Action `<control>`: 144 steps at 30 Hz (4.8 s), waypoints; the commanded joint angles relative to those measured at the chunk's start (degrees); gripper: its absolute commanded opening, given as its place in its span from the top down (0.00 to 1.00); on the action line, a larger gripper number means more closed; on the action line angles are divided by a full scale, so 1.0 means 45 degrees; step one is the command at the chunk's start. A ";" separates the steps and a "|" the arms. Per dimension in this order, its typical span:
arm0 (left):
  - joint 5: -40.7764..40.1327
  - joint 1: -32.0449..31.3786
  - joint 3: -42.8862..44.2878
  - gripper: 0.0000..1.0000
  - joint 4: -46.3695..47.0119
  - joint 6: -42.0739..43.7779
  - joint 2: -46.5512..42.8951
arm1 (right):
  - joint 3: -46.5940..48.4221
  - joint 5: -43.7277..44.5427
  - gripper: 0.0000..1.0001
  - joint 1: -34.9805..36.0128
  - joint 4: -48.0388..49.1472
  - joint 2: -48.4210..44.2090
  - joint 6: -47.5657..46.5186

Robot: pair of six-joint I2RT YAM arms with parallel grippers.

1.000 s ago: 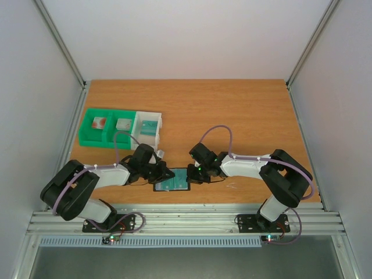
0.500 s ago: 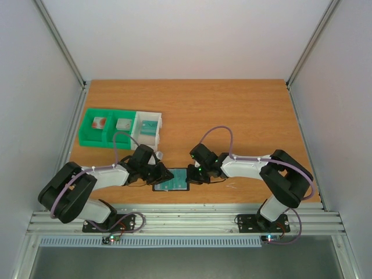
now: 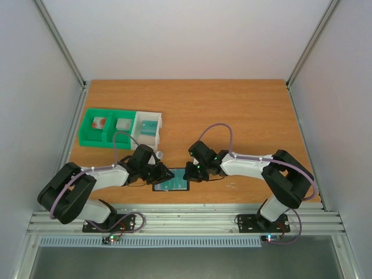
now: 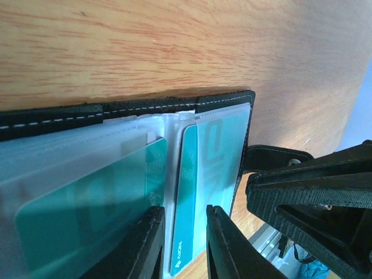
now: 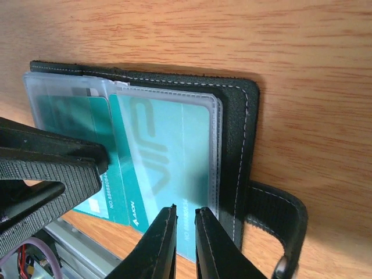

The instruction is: Take the credit cards out of the card holder

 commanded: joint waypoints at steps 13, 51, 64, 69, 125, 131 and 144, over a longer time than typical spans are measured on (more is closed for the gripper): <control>0.0073 -0.0087 -0.0670 0.82 0.2360 -0.0633 0.1347 | -0.0458 -0.0216 0.93 0.0015 0.0726 0.1034 0.0286; -0.0869 0.1020 0.0718 1.00 -0.4599 0.1714 -0.3122 | -0.0159 0.0041 0.95 -0.0061 -0.0222 0.0456 -0.0335; 0.2969 0.1014 0.3098 1.00 -0.6927 0.4606 -0.4389 | 0.2965 -0.1250 0.85 -0.0426 -0.5003 -0.3342 -0.7171; 0.4483 0.0470 0.3240 1.00 -0.5996 0.4377 -0.4636 | 0.4222 -0.2603 0.74 -0.0508 -0.7156 -0.4107 -0.8954; -0.1659 -0.0659 0.2052 0.44 -0.2429 -0.1303 -0.9216 | 0.1571 -0.3430 0.99 -0.2308 0.0336 -0.5711 -0.0247; -0.2126 -0.0664 0.1378 0.34 -0.1229 -0.2626 -0.9317 | 0.0403 -0.1927 0.99 -0.2318 0.3019 -0.6472 0.2185; -0.2438 -0.0670 0.0734 0.42 0.1818 -0.4464 -0.8318 | -0.0499 -0.0935 0.99 -0.2289 0.5322 -0.6872 0.3970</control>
